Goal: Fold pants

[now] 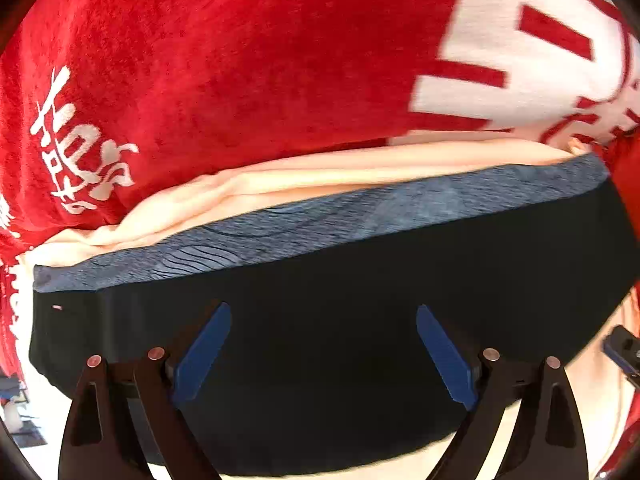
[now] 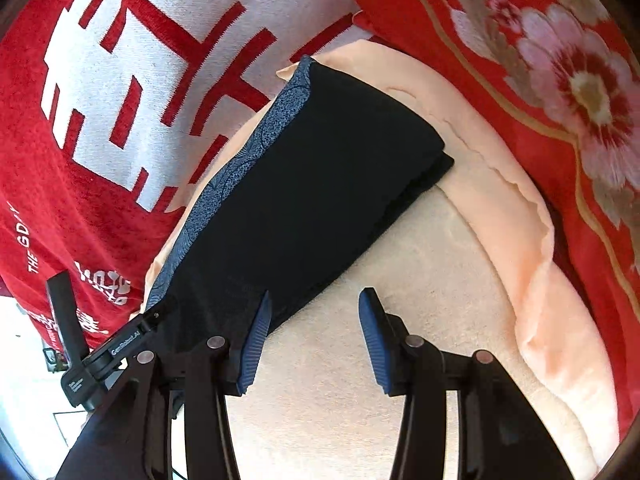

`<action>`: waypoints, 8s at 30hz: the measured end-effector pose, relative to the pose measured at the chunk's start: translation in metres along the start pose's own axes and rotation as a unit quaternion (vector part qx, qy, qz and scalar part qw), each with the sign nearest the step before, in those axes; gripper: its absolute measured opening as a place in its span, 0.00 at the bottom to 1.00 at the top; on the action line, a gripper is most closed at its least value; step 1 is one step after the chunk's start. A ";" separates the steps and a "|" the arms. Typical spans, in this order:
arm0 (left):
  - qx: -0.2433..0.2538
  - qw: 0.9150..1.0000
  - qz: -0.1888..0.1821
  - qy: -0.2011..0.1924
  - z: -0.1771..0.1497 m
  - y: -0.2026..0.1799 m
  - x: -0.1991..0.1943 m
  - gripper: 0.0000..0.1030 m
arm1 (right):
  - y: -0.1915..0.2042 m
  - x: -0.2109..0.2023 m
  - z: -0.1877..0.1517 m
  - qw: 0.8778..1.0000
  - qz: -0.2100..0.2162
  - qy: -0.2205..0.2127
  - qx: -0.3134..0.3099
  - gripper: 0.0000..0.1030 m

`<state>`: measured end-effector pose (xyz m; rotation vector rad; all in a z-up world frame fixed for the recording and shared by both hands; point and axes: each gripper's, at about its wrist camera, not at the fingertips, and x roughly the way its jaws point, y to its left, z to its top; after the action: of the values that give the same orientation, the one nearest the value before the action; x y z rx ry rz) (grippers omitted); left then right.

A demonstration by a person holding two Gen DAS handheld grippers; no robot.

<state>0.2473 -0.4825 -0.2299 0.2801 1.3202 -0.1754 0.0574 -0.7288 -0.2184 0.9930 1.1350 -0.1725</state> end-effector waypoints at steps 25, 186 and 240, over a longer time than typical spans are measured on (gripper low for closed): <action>0.012 0.999 -0.046 -0.006 -0.031 -0.056 -0.019 0.54 | 0.002 0.009 0.038 0.989 0.099 -0.102 0.046 0.14; -0.206 0.977 -0.010 0.060 -0.210 0.368 -0.072 0.72 | 0.348 0.179 -0.262 0.850 -0.153 0.148 -0.481 0.63; -0.337 0.936 -0.089 -0.046 -0.229 0.474 -0.050 0.34 | 0.371 0.157 -0.242 0.867 -0.123 0.148 -0.459 0.66</action>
<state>0.1568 0.0364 -0.1833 -0.4281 1.2356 0.1169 0.1799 -0.2802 -0.1495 0.0115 1.4092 0.3182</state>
